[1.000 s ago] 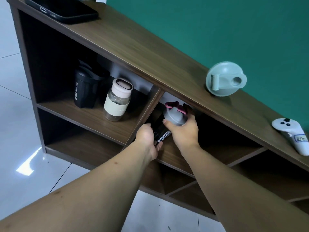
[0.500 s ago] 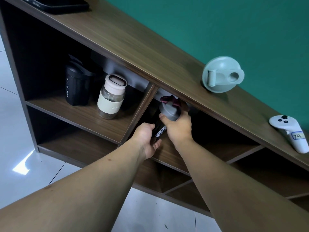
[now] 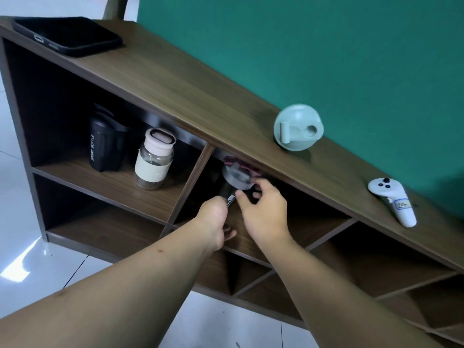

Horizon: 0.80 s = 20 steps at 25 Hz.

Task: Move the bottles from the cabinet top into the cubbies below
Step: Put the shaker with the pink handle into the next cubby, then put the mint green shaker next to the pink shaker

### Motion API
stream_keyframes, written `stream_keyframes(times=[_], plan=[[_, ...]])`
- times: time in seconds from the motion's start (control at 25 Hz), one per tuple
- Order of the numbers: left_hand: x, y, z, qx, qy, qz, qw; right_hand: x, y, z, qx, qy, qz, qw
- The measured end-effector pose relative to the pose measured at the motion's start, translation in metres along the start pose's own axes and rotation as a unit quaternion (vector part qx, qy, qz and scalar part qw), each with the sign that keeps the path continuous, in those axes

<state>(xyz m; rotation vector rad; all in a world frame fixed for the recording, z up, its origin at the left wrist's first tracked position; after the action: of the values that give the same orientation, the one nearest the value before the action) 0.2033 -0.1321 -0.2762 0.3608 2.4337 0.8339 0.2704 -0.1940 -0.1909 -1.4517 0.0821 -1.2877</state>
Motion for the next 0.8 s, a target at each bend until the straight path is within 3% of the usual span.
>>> stream_keyframes(times=[0.16, 0.28, 0.4, 0.56, 0.8], plan=[[-0.028, 0.007, -0.061, -0.029, -0.092, 0.006, 0.995, 0.059, -0.058, -0.023, 0.09, 0.033, 0.046, 0.994], [-0.042, 0.027, -0.106, -0.047, -0.134, -0.036, 0.989, 0.097, -0.09, -0.012, 0.158, 0.111, -0.023, 0.981], [-0.047, 0.057, -0.133, -0.061, -0.185, -0.087, 0.977, 0.103, -0.097, 0.025, 0.12, 0.081, -0.167, 0.975], [-0.047, 0.075, -0.133, -0.047, -0.195, -0.09, 0.976, 0.093, -0.095, 0.079, 0.095, 0.0, -0.348, 0.933], [-0.052, 0.074, -0.12, -0.001, -0.191, -0.081, 0.978, 0.076, -0.086, 0.116, 0.063, 0.024, -0.352, 0.933]])
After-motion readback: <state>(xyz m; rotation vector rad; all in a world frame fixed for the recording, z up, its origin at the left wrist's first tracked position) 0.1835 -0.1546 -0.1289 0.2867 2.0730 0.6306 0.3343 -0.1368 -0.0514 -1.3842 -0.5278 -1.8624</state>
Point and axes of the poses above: each hand's wrist, its own z-axis towards the middle knuckle, its own x-axis out of the back of the hand, y = z × x, the point moved 4 cm from there along z, towards the middle knuckle, and after that the axes turned 11 degrees about z, right-handed, at the moved point
